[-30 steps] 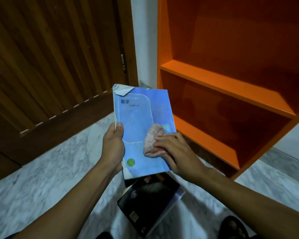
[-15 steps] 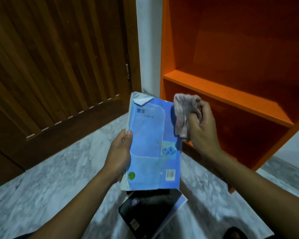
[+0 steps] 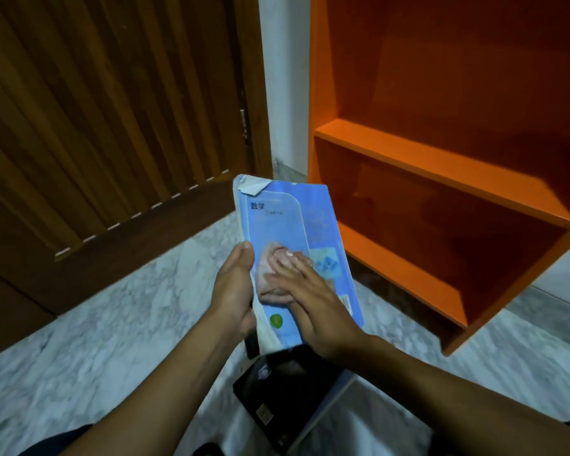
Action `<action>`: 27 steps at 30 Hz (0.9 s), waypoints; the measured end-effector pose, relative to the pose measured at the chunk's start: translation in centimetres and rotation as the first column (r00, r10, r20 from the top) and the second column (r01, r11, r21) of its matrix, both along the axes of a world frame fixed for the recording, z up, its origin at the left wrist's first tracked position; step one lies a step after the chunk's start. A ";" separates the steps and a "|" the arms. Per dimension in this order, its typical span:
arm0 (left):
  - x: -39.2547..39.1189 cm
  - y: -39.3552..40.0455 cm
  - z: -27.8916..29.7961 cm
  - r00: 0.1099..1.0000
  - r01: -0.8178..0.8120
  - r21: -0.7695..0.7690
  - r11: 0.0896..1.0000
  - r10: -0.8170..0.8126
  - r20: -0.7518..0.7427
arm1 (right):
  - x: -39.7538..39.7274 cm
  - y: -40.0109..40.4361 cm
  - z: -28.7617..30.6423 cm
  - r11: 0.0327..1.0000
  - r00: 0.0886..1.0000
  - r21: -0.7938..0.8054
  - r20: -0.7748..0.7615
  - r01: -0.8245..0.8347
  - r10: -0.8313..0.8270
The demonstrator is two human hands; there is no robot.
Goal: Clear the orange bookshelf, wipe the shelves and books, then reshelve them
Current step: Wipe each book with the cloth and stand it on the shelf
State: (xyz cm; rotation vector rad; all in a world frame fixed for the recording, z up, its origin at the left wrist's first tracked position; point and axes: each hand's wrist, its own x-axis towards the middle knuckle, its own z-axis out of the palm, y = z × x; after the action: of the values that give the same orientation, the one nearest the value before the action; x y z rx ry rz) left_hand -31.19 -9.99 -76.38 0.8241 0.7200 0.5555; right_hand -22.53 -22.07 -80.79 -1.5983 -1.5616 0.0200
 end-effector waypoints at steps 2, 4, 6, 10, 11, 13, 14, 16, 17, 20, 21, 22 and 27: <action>-0.2 1.1 0.2 0.997 -0.081 -0.066 0.995 0.082 0.010 | -0.5 -0.6 -1.1 0.992 0.990 0.056 0.089 -0.114 0.109; -0.4 2.1 0.6 0.984 -0.161 -0.058 0.985 0.165 0.063 | -0.9 -1.0 -2.2 0.986 0.980 0.042 0.125 -0.161 0.155; -0.7 2.8 1.2 0.969 -0.231 -0.009 0.973 0.231 0.082 | -1.0 -1.3 -2.9 0.985 0.980 0.011 0.109 -0.170 0.168; -1.4 4.2 2.1 0.941 -0.339 0.109 0.934 0.333 0.065 | 0.3 -1.9 -3.7 0.996 0.996 -0.029 -0.046 -0.083 0.082; -1.7 4.6 2.3 0.937 -0.349 0.137 0.927 0.343 0.065 | 0.9 -2.1 -3.9 0.996 0.992 -0.088 -0.127 -0.017 0.006; -2.2 5.2 2.7 0.939 -0.344 0.165 0.924 0.337 0.068 | 1.9 -2.3 -3.9 0.967 0.910 -0.226 -0.365 0.119 -0.198; -2.4 5.4 2.8 0.944 -0.331 0.166 0.929 0.322 0.076 | 2.4 -2.3 -3.7 0.942 0.785 -0.279 -0.534 0.187 -0.314; -2.7 5.5 2.8 0.955 -0.296 0.176 0.939 0.286 0.080 | 3.7 -2.2 -3.0 0.907 0.331 -0.365 -0.846 0.213 -0.418; -2.8 5.5 2.7 0.961 -0.276 0.182 0.944 0.267 0.070 | 4.0 -2.4 -2.1 0.929 0.128 -0.340 -0.925 0.145 -0.359; -2.6 5.0 2.0 0.983 -0.183 0.156 0.971 0.179 0.039 | 4.5 -2.3 0.9 0.989 -0.106 -0.132 -0.985 -0.073 -0.139; -2.5 4.8 1.7 0.988 -0.153 0.148 0.977 0.152 0.018 | 4.3 -2.3 1.9 0.992 -0.088 -0.076 -0.992 -0.102 -0.085; -2.4 4.5 1.4 0.993 -0.120 0.149 0.982 0.122 -0.003 | 4.2 -2.2 2.5 0.991 -0.031 -0.055 -0.998 -0.125 -0.060; -2.0 3.6 1.3 0.973 0.078 0.294 0.953 -0.009 -0.231 | 5.2 -2.2 3.0 0.985 0.174 -0.163 -0.973 -0.057 -0.151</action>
State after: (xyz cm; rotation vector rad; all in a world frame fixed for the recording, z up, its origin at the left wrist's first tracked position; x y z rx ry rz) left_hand -33.15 -6.34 -75.06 1.2007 0.8356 0.5433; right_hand -17.34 -24.25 -77.75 -1.2091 -0.3963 1.0224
